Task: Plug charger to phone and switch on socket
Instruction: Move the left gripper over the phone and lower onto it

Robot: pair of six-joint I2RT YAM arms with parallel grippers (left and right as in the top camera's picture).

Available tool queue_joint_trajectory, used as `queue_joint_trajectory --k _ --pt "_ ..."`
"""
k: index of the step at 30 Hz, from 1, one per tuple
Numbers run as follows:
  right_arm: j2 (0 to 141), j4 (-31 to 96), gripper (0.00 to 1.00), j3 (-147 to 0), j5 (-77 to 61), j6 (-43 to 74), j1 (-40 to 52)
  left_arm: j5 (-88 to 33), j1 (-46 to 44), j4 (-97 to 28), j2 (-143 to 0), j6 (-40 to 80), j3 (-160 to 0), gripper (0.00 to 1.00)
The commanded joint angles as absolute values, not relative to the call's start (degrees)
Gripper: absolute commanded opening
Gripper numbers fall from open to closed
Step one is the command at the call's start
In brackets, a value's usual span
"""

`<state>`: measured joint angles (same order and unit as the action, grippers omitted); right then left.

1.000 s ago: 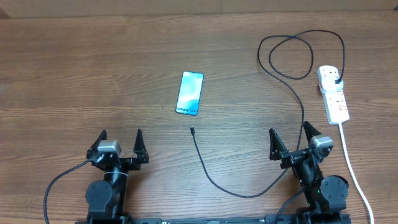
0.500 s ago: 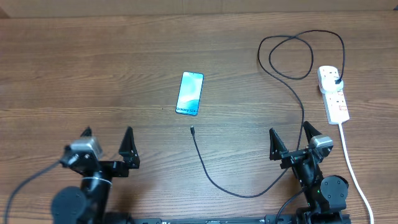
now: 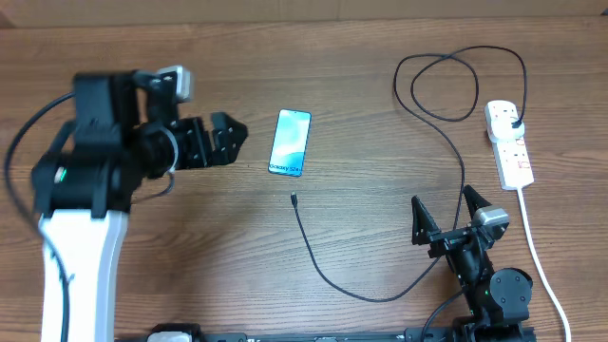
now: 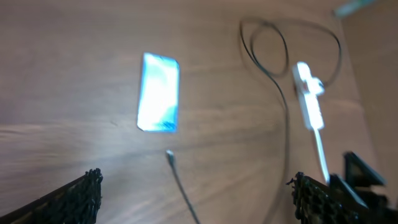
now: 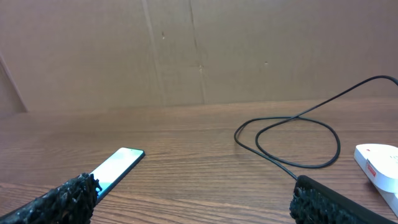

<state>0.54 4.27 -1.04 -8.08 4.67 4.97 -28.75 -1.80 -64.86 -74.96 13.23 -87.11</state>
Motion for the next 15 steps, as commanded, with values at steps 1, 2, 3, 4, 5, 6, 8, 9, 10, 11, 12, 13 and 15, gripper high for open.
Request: queue_joint_trajectory --k 1,2,3,4,5,6,8,9,10,11,12,13,15 --pt "0.16 4.03 1.00 -0.45 -7.57 4.47 5.30 -39.31 -1.91 -65.89 -81.52 15.09 -88.01 1.00" --pt "0.16 4.03 1.00 -0.45 -7.57 4.47 5.30 -40.10 -2.00 -65.98 -83.64 15.05 -87.96 0.90" --pt "0.16 4.03 1.00 -0.45 -7.57 4.47 5.30 -39.83 -2.33 -65.93 -85.21 15.05 -87.90 0.81" --pt "0.16 4.03 1.00 -0.45 -7.57 4.47 5.30 -38.54 -3.18 -65.93 -87.35 15.05 -87.90 0.68" --pt "0.16 4.03 1.00 -0.45 -7.57 4.47 5.30 -35.33 -4.67 -65.95 -89.69 15.14 -87.90 0.66" --pt "0.16 4.03 1.00 -0.45 -7.57 4.47 5.30 -32.62 -5.85 -66.15 -91.13 15.57 -87.90 0.71" --pt "0.16 4.03 1.00 -0.45 -7.57 4.47 5.30 -28.32 -8.25 -66.22 -93.58 15.92 -87.90 0.79" --pt "0.16 4.03 1.00 -0.45 -7.57 4.47 5.30 -26.72 -9.08 -66.15 -94.30 16.05 -87.90 0.81" --pt "0.16 4.03 1.00 -0.45 -7.57 4.47 5.30 -24.77 -9.91 -66.11 -94.98 16.95 -87.90 0.85" --pt "0.16 4.03 1.00 -0.45 -7.57 4.47 5.30 -21.61 -11.18 -65.95 -95.96 18.55 -87.90 0.88" --pt "0.16 4.03 1.00 -0.45 -7.57 4.47 5.30 -20.18 -11.90 -65.65 -96.38 19.16 -87.90 0.89" --pt "0.16 4.03 1.00 -0.45 -7.57 4.47 5.30 -18.46 -12.99 -64.62 -97.06 19.81 -87.90 0.90" --pt "0.16 4.03 1.00 -0.45 -7.57 4.47 5.30 -15.84 -14.87 -61.67 -97.78 20.47 -87.90 0.93"
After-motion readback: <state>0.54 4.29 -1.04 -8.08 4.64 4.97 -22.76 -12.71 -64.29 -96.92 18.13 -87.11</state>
